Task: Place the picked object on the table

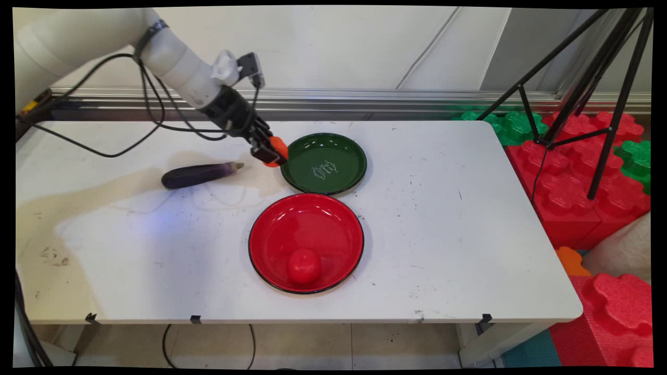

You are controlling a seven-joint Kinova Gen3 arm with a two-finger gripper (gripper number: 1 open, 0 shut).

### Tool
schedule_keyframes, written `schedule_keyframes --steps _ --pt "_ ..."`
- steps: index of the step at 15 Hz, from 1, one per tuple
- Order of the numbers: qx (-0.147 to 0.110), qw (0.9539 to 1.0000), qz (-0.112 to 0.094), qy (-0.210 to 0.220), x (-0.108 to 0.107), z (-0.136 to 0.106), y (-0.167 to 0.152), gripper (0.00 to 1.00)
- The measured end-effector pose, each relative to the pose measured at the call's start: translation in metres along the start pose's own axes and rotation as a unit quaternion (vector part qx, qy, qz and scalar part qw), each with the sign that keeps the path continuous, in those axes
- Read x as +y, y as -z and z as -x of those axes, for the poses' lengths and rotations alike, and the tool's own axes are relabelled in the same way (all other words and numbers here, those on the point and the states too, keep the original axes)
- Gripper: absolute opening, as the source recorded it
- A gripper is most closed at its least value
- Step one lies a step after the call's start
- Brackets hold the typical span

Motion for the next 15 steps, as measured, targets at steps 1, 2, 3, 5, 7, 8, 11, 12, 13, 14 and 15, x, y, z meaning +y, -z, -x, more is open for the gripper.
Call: schedule_keyframes --steps 1,2,3,5,7,8,11,12,13,14,15 --pt "0.001 1.0000 0.001 0.000 0.004 0.002 0.008 0.00" --pt "0.001 1.0000 0.002 -0.001 0.006 0.004 0.013 0.00" --pt "0.001 1.0000 0.003 0.000 0.009 0.006 0.021 0.00" --pt "-0.001 1.0000 0.005 0.001 0.015 0.011 0.032 0.00" --pt "-0.005 1.0000 0.008 0.003 0.020 0.017 0.044 0.00" --pt "-0.007 0.9999 0.009 0.003 0.022 0.019 0.049 0.00" --pt "-0.019 0.9997 0.013 0.007 0.029 0.031 0.065 0.00" --pt "-0.025 0.9995 0.014 0.008 0.032 0.036 0.071 0.00" --pt "-0.033 0.9993 0.016 0.009 0.035 0.042 0.076 0.00" --pt "-0.039 0.9990 0.017 0.009 0.037 0.047 0.080 0.00" --pt "-0.047 0.9987 0.018 0.010 0.039 0.053 0.084 0.00"
